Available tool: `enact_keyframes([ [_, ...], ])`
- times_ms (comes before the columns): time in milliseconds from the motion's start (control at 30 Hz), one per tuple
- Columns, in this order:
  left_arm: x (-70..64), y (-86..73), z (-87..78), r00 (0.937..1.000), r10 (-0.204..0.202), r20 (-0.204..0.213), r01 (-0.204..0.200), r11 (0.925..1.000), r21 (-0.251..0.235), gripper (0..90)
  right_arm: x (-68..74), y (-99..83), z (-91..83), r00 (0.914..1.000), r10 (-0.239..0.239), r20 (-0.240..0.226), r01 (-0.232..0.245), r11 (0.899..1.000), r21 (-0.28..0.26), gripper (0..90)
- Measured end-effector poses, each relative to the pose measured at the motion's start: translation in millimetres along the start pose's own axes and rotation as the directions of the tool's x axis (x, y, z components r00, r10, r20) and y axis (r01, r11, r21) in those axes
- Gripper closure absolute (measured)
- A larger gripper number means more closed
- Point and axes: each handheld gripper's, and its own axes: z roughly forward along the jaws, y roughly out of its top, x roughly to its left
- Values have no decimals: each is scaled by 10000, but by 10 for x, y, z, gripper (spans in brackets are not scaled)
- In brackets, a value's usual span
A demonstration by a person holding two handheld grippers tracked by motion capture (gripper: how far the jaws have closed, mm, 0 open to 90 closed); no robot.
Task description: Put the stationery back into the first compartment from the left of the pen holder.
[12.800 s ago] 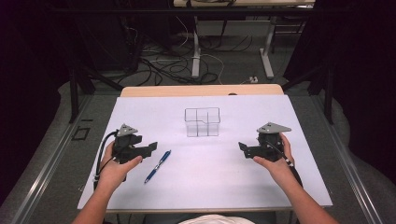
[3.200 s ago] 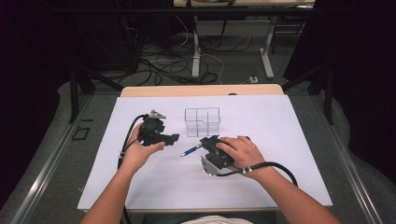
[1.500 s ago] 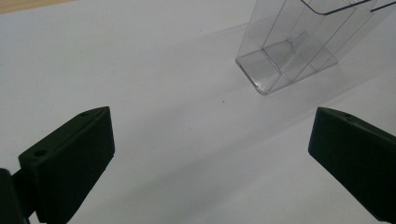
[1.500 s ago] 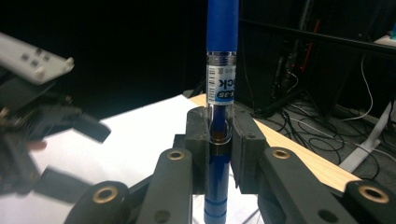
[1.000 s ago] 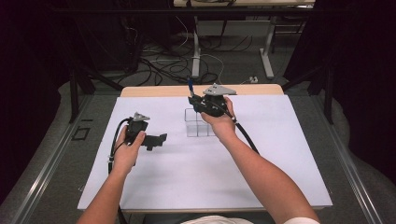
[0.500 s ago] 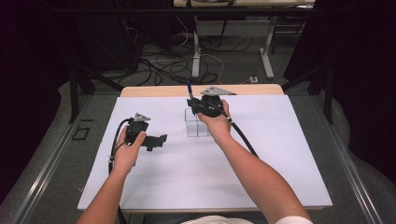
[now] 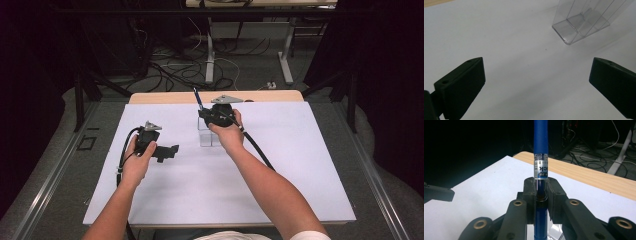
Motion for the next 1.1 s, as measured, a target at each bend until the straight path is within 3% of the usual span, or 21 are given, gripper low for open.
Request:
enact_keyframes([
  [667, 7, -3, 0, 10000, -57, 9, 57, 10000, 7, 1, 24, -55, 87, 9998, 111, 181, -119, 9991, 418, 772],
  [1033, 29, 1, -22, 10000, -72, 21, 72, 10000, 67, 2, 47, -7, -75, 9995, 139, -283, -118, 9973, 724, 496],
  [1100, 29, -3, -20, 10000, -86, 5, 86, 10000, 30, 1, 60, -13, -149, 10000, 40, 55, -43, 9989, 467, 462],
])
